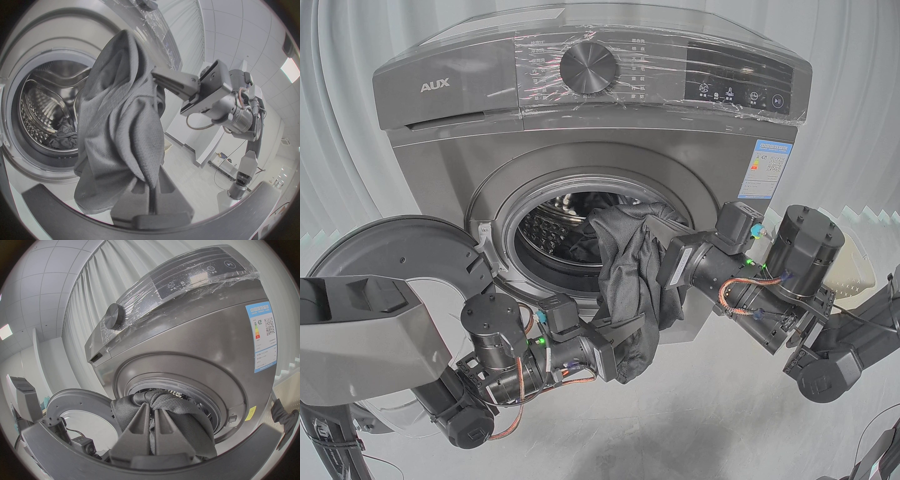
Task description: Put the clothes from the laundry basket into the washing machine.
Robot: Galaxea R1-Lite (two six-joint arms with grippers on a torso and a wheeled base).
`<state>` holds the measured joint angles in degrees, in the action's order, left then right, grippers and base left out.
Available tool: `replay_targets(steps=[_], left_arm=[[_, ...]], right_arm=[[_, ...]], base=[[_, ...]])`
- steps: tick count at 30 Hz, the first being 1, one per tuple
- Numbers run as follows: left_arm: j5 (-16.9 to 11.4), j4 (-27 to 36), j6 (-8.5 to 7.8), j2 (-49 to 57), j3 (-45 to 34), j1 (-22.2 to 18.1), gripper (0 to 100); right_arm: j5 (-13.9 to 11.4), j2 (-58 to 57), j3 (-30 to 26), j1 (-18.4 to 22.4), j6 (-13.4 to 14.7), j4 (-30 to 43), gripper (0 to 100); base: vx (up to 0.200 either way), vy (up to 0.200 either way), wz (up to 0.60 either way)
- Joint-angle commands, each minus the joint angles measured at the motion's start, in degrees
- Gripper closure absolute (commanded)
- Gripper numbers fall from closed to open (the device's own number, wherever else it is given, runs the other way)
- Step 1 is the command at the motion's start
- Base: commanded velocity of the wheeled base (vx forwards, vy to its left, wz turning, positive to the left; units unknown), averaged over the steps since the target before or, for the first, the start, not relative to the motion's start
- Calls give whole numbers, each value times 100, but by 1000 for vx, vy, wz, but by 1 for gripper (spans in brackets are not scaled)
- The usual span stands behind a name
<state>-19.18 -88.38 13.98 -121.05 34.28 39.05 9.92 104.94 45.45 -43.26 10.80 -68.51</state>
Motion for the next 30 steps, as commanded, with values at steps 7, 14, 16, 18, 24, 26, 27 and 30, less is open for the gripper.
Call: replay_targets(steps=[7,14,16,18,24,26,27,30], left_arm=[[-16,-4,-1,258,-79,24,100],[-42,-4,-1,275,-79,24,100],[-60,-4,-1,337,-88,15,100],[-69,-4,-1,398,-88,15,100],[-69,-4,-10,451,-115,33,100],[-69,-4,-10,460,-79,33,100],[-60,-4,-10,460,-71,33,100],[-69,-4,8,592,26,33,100]], right_arm=[[1,18,-1,2,10,-4,100],[1,9,-53,2,10,-4,100],[1,0,-53,2,10,-4,100],[1,0,-62,2,10,-4,100],[-52,9,-247,2,1,-101,0],[-61,0,-317,2,10,-66,0],[-61,0,-343,2,10,-66,0],[-61,-26,-563,20,1,-31,0]], base=[[0,0,0],[0,0,0],[0,0,0],[0,0,0],[0,0,0],[0,0,0],[0,0,0],[0,0,0]])
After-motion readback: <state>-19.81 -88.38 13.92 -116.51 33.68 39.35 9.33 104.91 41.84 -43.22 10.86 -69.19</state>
